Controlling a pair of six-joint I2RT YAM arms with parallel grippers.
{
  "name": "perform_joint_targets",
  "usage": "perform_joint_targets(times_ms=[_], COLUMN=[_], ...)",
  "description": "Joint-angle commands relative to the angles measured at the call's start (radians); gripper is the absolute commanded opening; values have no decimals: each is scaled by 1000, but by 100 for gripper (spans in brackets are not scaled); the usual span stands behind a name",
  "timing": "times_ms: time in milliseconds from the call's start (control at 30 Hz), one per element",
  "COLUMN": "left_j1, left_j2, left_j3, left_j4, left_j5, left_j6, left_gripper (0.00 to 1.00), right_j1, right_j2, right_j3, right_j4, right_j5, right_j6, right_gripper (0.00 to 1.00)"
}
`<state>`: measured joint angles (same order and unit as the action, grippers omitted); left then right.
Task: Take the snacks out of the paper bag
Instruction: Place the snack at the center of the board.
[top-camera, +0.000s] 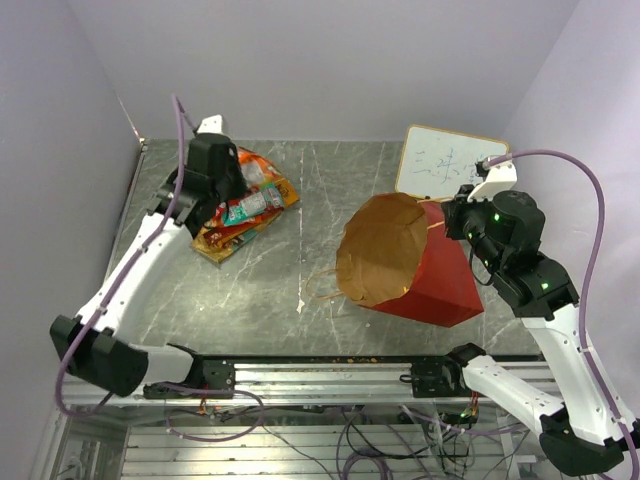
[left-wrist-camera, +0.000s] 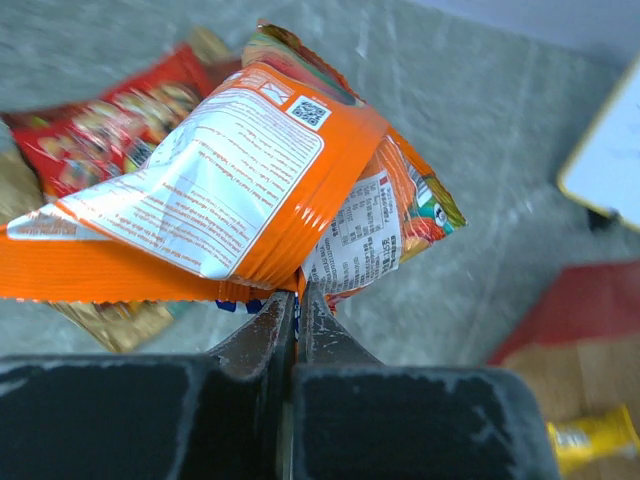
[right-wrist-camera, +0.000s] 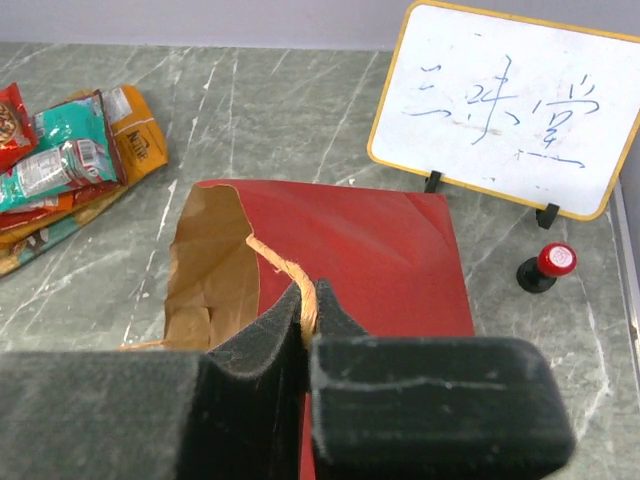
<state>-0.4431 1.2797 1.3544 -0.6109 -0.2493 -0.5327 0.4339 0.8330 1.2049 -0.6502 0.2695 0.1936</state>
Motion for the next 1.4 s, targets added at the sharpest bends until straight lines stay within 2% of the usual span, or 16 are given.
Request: perform_joint_targets(times_ms=[0,133,267,433,567,700,867,967,1133,1367], left_j1=[160,240,252,265,270,305,334,336,336,336], left_j2=[127,241,344,415,449,457,533,539,481,385], left_j3=[52,82,174,182,129,47,83,89,75,59], left_j4=[153,259,219,244,235,226,112,104,113,75], left_j5=[141,229,178,247,299,289,287,320,361,345], left_j6=[113,173,260,335,291,189,173,185,172,157], left_gripper=[7,7,7,7,7,7,10,17,42,58], right_j1=[5,5,5,5,5,5,5,5,5,5], right_j2=[-2,-4,-13,-33,-43,-53,-55,-56,-53,-32], right_j3=[16,35,44,30,24,31,47,48,31,15], right_j4=[21,11,-8,-19,-19,-18,-25,-26,-21,-9], right_j5=[-27,-24,-15,-6,0,0,25,33,21,-18], right_j6=[-9,-18,-25,-17,-3,12,9,7,14,24], right_gripper=[0,0,0,0,0,0,0,0,0,0])
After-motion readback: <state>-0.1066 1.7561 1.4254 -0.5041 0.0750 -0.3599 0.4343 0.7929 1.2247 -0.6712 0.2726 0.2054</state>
